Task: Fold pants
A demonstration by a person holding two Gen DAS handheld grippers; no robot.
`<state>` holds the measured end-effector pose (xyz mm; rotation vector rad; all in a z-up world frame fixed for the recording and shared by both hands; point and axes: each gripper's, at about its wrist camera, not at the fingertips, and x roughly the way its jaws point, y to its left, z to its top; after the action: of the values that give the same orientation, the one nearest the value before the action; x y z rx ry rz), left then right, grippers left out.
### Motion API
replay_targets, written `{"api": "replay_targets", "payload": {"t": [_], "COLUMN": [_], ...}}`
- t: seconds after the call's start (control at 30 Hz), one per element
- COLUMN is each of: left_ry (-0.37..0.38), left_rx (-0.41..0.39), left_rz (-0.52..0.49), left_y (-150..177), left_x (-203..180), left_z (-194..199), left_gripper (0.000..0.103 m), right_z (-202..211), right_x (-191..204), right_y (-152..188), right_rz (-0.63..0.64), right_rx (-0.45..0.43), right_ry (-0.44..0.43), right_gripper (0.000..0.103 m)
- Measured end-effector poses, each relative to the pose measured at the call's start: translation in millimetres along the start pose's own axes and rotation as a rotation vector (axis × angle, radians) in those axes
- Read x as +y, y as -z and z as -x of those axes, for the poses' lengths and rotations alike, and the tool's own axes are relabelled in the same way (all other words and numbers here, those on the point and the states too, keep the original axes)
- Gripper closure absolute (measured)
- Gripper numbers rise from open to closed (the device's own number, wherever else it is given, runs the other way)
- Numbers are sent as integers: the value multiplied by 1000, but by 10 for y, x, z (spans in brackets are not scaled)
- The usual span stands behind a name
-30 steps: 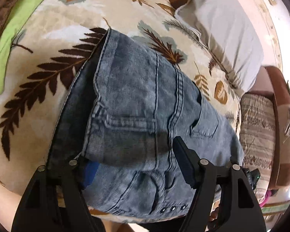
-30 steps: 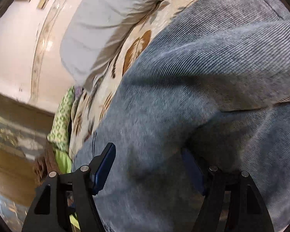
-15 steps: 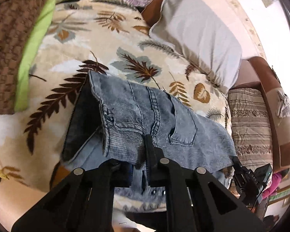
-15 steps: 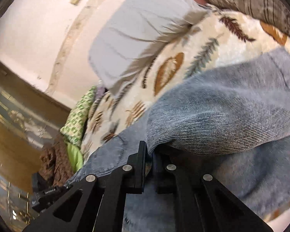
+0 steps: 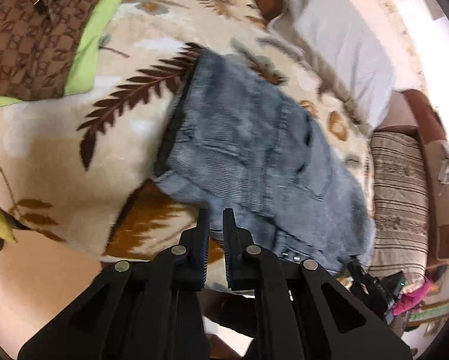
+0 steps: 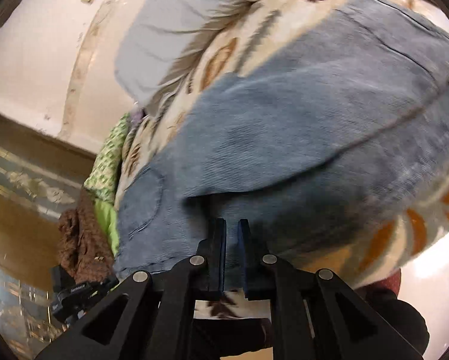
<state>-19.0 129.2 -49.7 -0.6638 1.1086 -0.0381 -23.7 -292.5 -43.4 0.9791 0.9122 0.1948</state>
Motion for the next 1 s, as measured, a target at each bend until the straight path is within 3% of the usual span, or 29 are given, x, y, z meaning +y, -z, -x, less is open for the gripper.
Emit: {"api": "replay_targets", "payload": {"t": [0.03, 0.07, 0.1, 0.13, 0.17, 0.33, 0.53, 0.57, 0.63, 0.67, 0.7, 0.77, 0.87, 1.0], "left_ry": [8, 18, 33, 34, 34, 53, -4, -10, -17, -36, -41, -50, -8, -12], "left_rx": [-17, -30, -30, -32, -42, 29, 70, 72, 67, 61, 61, 46, 25, -3], "left_rz": [-12, -27, -40, -40, -36, -1, 3, 10, 29, 34, 36, 53, 40, -34], "left_y": [3, -6, -26, -46, -67, -168, -204, -222, -264, -294, -325, -353, -276, -50], "left_x": [-35, -72, -120, -149, -180, -237, -298, -307, -297, -299, -302, -292, -361, -444], "left_z": [43, 74, 83, 81, 66, -195, -451, -462, -460, -450, -461, -403, -176, 2], "left_gripper": [95, 86, 68, 58, 47, 46, 46, 47, 57, 73, 80, 91, 92, 92], "right_z": [61, 172, 245, 334, 425, 550, 510, 504, 486, 474, 478, 583, 941, 1257], "right_x": [-58, -140, -200, -281, -378, -788, -1028, -1049, -1059, -1043, -1034, -977, -746, -590], "right_y": [-21, -61, -86, -122, -168, -365, -514, -546, -611, -667, -736, -895, -1064, -988], "right_rz": [-24, -53, -73, -99, -135, -312, -427, -433, -421, -404, -384, -337, -229, -101], "right_rx": [-18, -52, -79, -111, -145, -197, -270, -278, -290, -286, -275, -293, -355, -362], "right_ry": [-11, -24, -28, -36, -50, -91, -144, -146, -141, -118, -93, -65, -104, -52], "right_gripper": [84, 66, 46, 39, 36, 35, 35, 35, 53, 74, 90, 94, 95, 95]}}
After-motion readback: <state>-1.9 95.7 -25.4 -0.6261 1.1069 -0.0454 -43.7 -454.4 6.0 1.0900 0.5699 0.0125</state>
